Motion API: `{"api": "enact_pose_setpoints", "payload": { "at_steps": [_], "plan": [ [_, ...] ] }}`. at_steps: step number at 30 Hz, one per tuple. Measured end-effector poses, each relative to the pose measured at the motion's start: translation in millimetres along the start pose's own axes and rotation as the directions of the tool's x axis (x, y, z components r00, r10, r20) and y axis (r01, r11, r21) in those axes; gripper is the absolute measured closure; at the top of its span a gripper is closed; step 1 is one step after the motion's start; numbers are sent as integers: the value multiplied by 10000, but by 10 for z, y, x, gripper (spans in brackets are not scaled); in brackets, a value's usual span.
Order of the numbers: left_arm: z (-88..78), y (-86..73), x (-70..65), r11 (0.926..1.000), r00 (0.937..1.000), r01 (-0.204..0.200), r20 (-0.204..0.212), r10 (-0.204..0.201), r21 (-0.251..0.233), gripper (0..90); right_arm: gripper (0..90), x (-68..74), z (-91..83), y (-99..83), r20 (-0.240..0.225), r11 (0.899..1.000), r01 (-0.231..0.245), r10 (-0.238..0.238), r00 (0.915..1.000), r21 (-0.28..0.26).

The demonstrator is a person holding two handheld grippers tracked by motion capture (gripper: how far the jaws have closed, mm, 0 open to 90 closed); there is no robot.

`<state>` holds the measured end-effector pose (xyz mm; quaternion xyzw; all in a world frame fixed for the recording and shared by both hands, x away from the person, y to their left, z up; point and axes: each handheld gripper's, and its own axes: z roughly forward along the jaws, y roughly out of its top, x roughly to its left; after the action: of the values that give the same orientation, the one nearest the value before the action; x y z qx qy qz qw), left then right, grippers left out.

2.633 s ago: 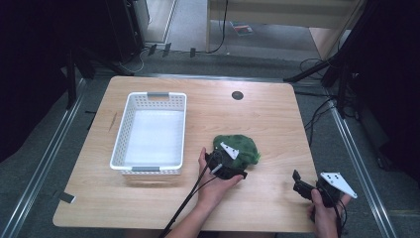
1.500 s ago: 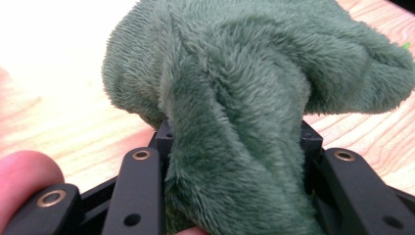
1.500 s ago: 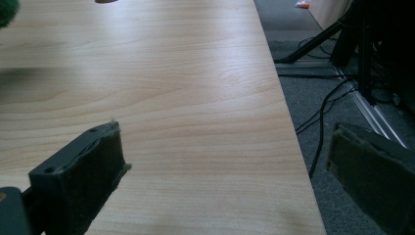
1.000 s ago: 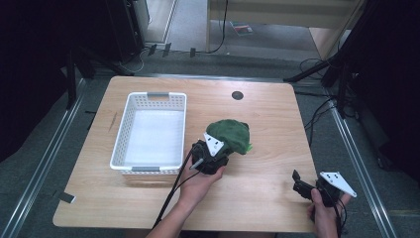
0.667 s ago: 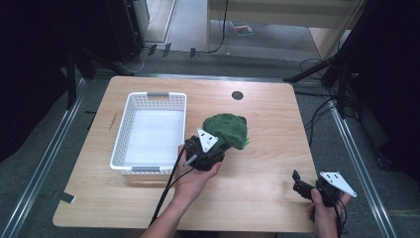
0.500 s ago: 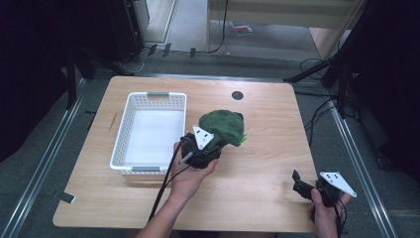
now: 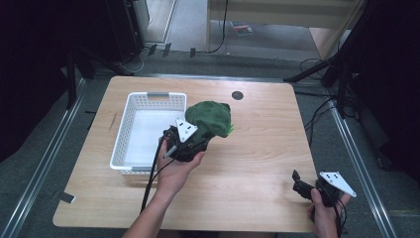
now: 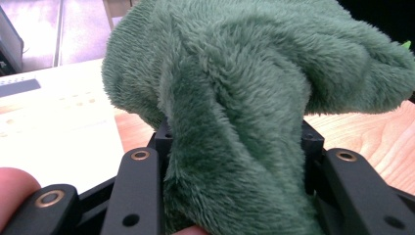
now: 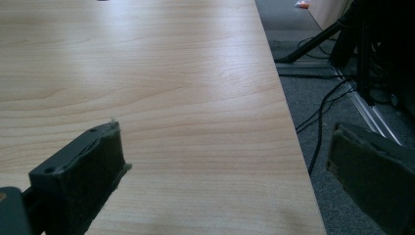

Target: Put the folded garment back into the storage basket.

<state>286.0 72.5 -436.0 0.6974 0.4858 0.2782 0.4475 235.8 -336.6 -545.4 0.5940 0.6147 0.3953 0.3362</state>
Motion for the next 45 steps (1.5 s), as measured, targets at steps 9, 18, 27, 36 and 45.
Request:
{"api": "enact_pose_setpoints", "payload": {
  "at_steps": [9, 18, 27, 36, 45],
  "plan": [
    [-91, 13, 335, 9993, 9980, 356, -514, -362, -119, 526, 9, -4, 2, 0, -10, 10000, 13, -13, 10000, -9],
    [-136, -30, 597, 9979, 9930, 606, -1003, -628, -248, 521, 9, 0, 2, 0, 18, 10000, 5, -5, 10000, -3],
    [-146, -94, 935, 9970, 9858, 734, -1498, -760, -226, 518, 9, 0, 2, 1, 13, 10000, 4, -4, 10000, 7],
    [-57, -190, 1211, 9959, 9824, 907, -1645, -887, 49, 494, 9, 1, 2, 1, 36, 10000, 9, -9, 10000, 7],
    [89, -263, 1388, 9883, 9777, 897, -1999, -638, 1232, 486, 9, -1, 2, 0, 18, 10000, 1, -1, 10000, -2]
  ]
}}
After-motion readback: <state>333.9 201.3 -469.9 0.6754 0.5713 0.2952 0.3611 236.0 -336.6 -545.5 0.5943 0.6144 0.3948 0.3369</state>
